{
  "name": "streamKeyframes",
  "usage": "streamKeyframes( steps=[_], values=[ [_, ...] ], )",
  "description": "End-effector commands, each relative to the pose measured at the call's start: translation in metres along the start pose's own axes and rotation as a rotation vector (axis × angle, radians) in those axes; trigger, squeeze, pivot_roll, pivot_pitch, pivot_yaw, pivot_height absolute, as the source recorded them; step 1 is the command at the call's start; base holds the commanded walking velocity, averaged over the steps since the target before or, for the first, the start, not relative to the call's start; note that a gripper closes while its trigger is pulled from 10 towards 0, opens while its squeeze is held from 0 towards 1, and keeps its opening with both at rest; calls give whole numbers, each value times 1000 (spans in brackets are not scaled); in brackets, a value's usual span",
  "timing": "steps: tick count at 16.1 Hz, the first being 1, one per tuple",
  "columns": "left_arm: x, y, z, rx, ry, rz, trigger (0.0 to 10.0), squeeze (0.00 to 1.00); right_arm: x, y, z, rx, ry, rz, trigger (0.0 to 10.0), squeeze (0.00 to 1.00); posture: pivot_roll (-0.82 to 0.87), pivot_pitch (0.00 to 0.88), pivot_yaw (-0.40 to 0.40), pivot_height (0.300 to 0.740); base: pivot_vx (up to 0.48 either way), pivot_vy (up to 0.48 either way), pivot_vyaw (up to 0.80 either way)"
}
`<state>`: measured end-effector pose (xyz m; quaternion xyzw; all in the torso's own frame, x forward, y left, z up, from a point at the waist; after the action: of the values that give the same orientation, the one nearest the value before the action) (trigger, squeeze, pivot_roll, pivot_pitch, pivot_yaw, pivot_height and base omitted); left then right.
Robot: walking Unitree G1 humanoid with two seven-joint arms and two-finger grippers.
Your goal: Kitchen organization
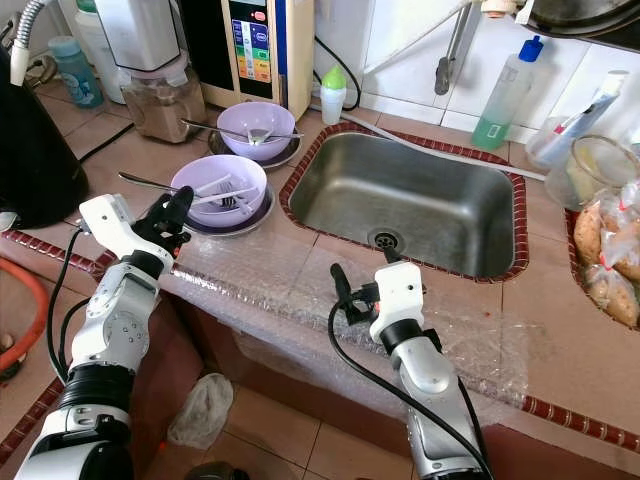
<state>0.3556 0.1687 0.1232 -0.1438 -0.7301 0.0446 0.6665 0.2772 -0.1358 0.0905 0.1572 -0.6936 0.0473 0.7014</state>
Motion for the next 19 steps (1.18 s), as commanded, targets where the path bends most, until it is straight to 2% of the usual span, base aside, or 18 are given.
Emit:
streamKeyframes(
  steps=[1, 8, 13, 15, 19],
  values=[
    [4, -3, -2, -17, -14, 8, 0, 0, 0, 4, -3, 23, -1, 9, 10000, 0, -22, 1, -11, 740, 0, 0, 0],
    [9, -4, -3, -28, -21, 17, 0, 0, -1, 6, -6, 26, -6, 10, 10000, 0, -13, 0, -6, 740, 0, 0, 0],
    [33, -11, 1, -49, -94, -9, 0, 0, 2, 6, -11, 23, -25, 13, 10000, 0, -3, 0, 1, 740, 0, 0, 0],
    [45, -16, 3, -72, -131, -53, 0, 0, 6, 6, -16, 15, -51, 28, 10000, 0, 5, 0, 6, 740, 0, 0, 0],
    [69, -26, 10, -43, -215, -198, 0, 0, 13, -2, -27, -74, -64, 35, 10000, 0, 9, 0, 11, 740, 0, 0, 0]
  ],
)
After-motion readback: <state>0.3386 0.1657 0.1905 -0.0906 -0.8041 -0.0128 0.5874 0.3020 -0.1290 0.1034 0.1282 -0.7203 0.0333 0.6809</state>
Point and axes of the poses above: a point about 5 cm out from each wrist's last joint towards the gripper, its own z axis pointing back from the gripper into the wrist, its own x axis along the axis of the wrist's last joint, y = z × x, the point moved 2 cm from there along -z, pointing out of the wrist towards the gripper, and after that the axes turned 14 degrees about -z, right-handed, at the moved point
